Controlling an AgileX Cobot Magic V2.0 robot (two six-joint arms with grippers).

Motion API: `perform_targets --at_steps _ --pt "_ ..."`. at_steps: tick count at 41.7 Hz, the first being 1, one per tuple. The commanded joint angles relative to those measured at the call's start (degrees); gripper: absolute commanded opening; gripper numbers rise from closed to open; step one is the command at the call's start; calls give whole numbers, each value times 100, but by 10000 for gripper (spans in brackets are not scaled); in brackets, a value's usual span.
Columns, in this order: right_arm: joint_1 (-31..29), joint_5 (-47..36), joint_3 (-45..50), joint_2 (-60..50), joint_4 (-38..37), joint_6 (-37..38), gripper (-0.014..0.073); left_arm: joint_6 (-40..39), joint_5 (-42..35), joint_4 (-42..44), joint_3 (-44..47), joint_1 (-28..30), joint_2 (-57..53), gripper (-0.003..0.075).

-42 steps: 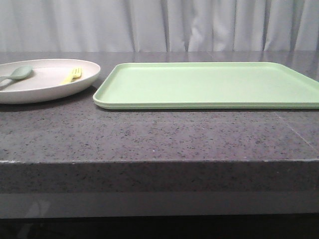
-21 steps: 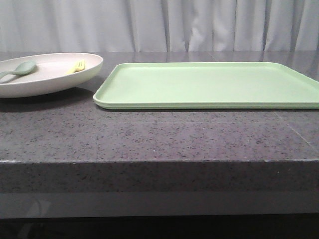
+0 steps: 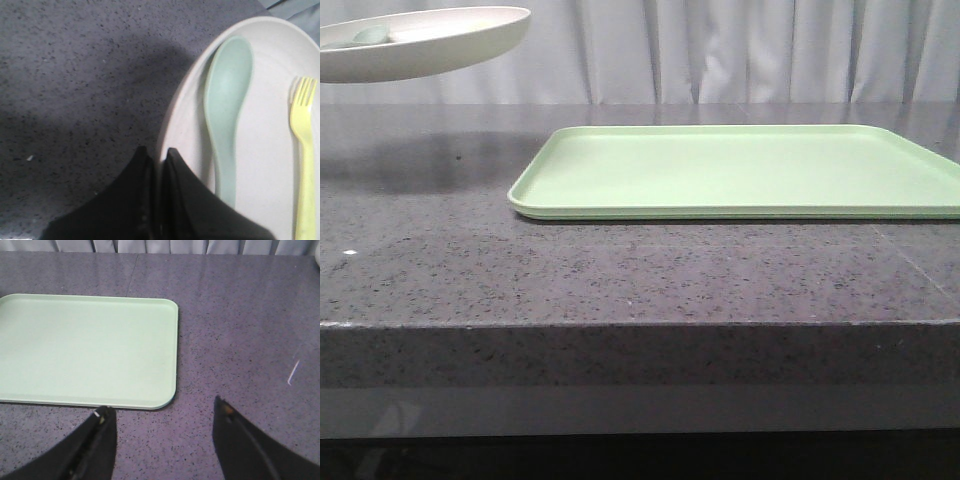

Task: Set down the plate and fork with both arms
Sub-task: 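Lift the plate with the left gripper and carry it over the tray, then lower the plate onto the green tray and open the left gripper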

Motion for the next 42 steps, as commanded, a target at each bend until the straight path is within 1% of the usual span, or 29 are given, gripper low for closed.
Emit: perform_targets --at_steps 1,5,10,18,22,33,40,42 --pt "-16 -481 -185 83 -44 -58 449 -456 -286 -105 -316 -409 -334 -20" --pt "-16 -481 -185 83 -44 -58 449 -523 -577 -58 -340 -823 -334 -20" --pt "-16 -481 -185 83 -44 -58 449 -900 -1043 158 -340 -1434 -324 -20" --pt "-16 -481 -185 83 -44 -58 449 -1777 -1800 1050 -340 -2339 -286 -20" --pt "-16 -481 -185 83 -44 -58 449 -2124 -2066 1259 -340 -2758 -219 -20" --pt "-16 -481 -185 83 -44 -58 449 -2725 -2697 1319 -330 -3556 140 -20" --pt "-16 -481 -185 83 -44 -58 449 -2913 -2994 1416 -330 -3929 362 -20" --pt "-16 -481 -185 83 -44 -58 449 -3138 -3036 1536 -330 -4003 425 -20"
